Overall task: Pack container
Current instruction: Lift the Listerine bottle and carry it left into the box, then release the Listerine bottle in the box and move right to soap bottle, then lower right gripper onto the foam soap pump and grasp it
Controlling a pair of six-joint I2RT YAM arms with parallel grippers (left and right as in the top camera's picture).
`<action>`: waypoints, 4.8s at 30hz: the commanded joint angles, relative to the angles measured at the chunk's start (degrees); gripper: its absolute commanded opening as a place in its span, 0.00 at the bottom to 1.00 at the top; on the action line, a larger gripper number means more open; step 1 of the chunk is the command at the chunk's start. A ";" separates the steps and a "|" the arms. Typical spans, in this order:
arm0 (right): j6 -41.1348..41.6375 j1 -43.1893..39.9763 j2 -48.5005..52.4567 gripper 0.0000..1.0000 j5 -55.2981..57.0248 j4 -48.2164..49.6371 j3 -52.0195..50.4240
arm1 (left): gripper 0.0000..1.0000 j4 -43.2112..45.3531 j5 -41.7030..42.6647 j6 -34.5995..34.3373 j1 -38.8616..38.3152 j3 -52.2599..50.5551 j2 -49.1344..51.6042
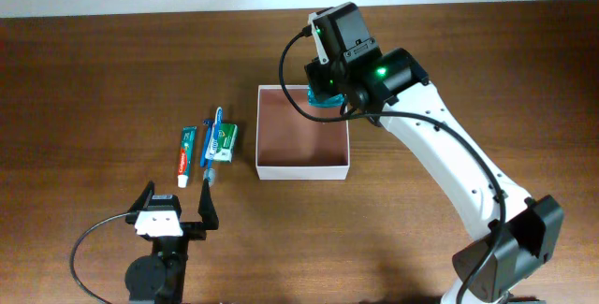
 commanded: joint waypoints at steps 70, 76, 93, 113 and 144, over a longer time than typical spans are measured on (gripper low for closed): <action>-1.40 -4.04 4.22 0.67 7.45 -1.05 13.84 | 0.99 0.15 -0.39 1.07 0.28 -0.44 -0.39; -1.33 -7.82 2.40 0.67 11.41 -9.49 17.49 | 0.99 0.15 -0.37 1.09 0.31 -0.44 -0.39; -3.78 -18.51 5.90 0.71 -2.54 -19.26 15.30 | 0.99 0.15 -0.37 1.09 0.28 -0.44 -0.39; -5.27 -18.40 11.47 0.71 -5.35 -18.95 11.61 | 0.99 0.15 -0.39 1.09 0.28 -0.44 -0.39; -5.25 -18.47 15.54 0.50 -5.14 -16.46 10.47 | 0.99 0.15 -0.39 1.09 0.28 -0.44 -0.39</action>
